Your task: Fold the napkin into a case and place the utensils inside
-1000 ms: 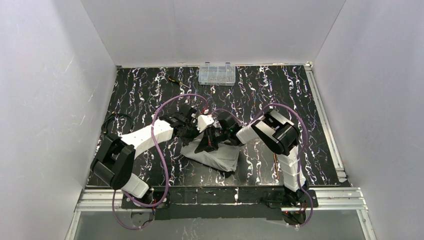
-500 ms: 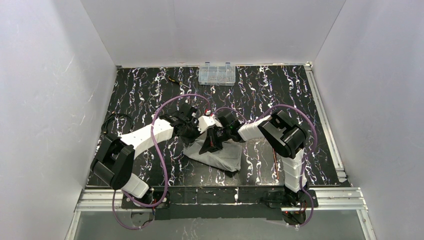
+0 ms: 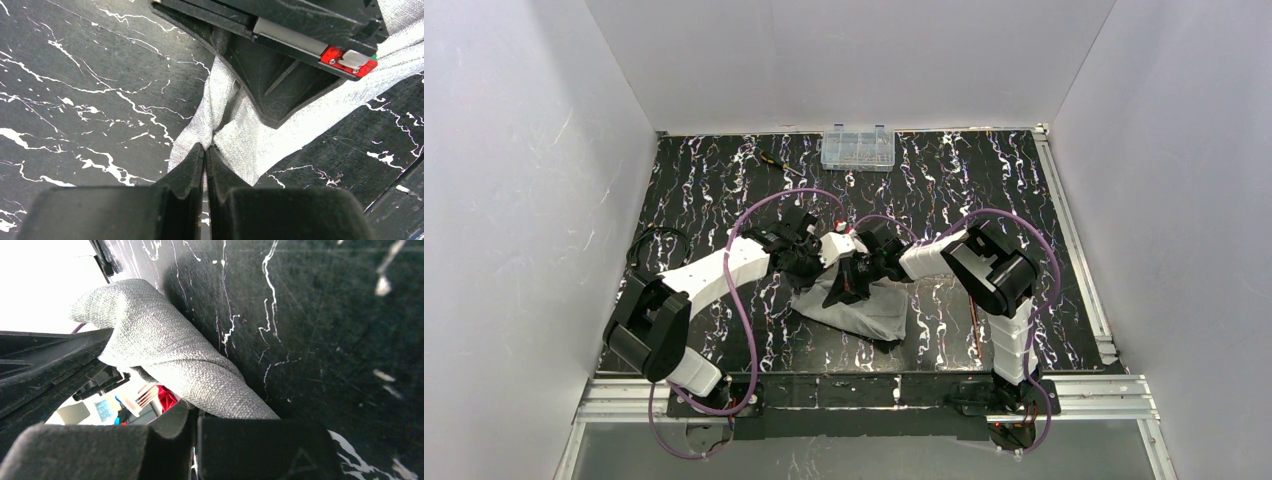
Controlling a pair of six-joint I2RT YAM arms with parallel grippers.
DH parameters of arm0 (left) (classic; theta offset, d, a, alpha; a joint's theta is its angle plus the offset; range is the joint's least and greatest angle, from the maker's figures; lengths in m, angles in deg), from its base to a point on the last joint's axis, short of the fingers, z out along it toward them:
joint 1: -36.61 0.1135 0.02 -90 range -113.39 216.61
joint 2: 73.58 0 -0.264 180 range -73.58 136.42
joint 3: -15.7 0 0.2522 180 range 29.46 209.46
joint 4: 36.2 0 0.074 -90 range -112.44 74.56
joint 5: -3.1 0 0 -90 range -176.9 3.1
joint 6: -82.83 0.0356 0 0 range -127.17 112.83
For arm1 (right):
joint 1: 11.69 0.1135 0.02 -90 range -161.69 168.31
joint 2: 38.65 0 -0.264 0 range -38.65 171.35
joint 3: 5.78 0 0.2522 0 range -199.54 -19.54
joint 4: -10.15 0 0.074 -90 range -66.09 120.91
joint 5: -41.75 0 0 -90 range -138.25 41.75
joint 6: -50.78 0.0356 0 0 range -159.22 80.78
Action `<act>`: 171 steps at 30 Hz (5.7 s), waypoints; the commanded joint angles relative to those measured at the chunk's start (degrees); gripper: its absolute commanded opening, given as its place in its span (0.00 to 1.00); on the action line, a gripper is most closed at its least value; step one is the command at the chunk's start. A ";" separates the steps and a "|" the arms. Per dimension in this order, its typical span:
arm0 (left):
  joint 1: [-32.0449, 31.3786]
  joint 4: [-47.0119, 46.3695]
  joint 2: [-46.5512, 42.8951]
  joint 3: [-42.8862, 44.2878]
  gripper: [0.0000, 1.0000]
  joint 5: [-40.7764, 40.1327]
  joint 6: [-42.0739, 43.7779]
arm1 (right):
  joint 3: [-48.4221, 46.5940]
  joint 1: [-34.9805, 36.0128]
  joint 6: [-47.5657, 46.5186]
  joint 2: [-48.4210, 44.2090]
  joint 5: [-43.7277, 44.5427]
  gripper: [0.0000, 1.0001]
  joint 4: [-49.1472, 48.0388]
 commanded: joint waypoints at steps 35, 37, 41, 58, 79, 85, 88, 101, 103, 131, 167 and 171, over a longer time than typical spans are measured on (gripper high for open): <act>2.48 5.21 -2.14 5.30 0.00 5.53 5.70 | -1.47 -0.12 3.93 0.46 3.69 0.04 7.79; 2.51 5.02 -1.85 5.28 0.00 4.45 5.86 | -2.08 0.07 3.17 0.38 3.98 0.04 8.82; 2.31 5.68 -2.16 4.04 0.00 6.39 5.34 | -2.73 0.03 2.86 0.18 4.12 0.04 9.37; 1.65 2.01 -0.10 0.14 0.00 7.12 -1.29 | -3.54 0.24 6.34 -0.32 2.84 0.24 4.33; 1.65 0.14 0.03 -0.63 0.00 3.62 0.24 | -0.94 1.96 13.63 0.38 1.21 0.25 -8.51; 1.65 1.27 -0.36 0.41 0.00 3.66 0.44 | 0.58 2.01 14.42 -0.58 3.29 0.01 -8.11; 2.02 2.04 -0.17 1.38 0.00 3.83 0.49 | 2.34 2.02 14.88 -1.18 4.29 0.01 -6.94; 2.35 2.75 -0.09 1.62 0.00 4.38 2.31 | 2.85 1.93 13.07 -2.90 5.27 0.09 -4.00; 2.34 0.91 -0.21 0.38 0.00 2.20 2.31 | 2.18 1.93 12.67 -3.67 5.03 0.15 -4.23; 2.35 -0.57 0.12 -0.41 0.00 0.77 0.79 | 2.51 4.00 23.63 1.59 -1.65 0.07 -24.13; 2.35 3.26 -2.06 1.93 0.00 6.00 1.95 | -2.88 1.51 9.02 -0.92 7.73 0.01 -0.01; 2.35 2.61 -1.92 1.72 0.00 4.84 2.11 | -3.88 1.60 9.01 -1.86 7.95 0.01 0.85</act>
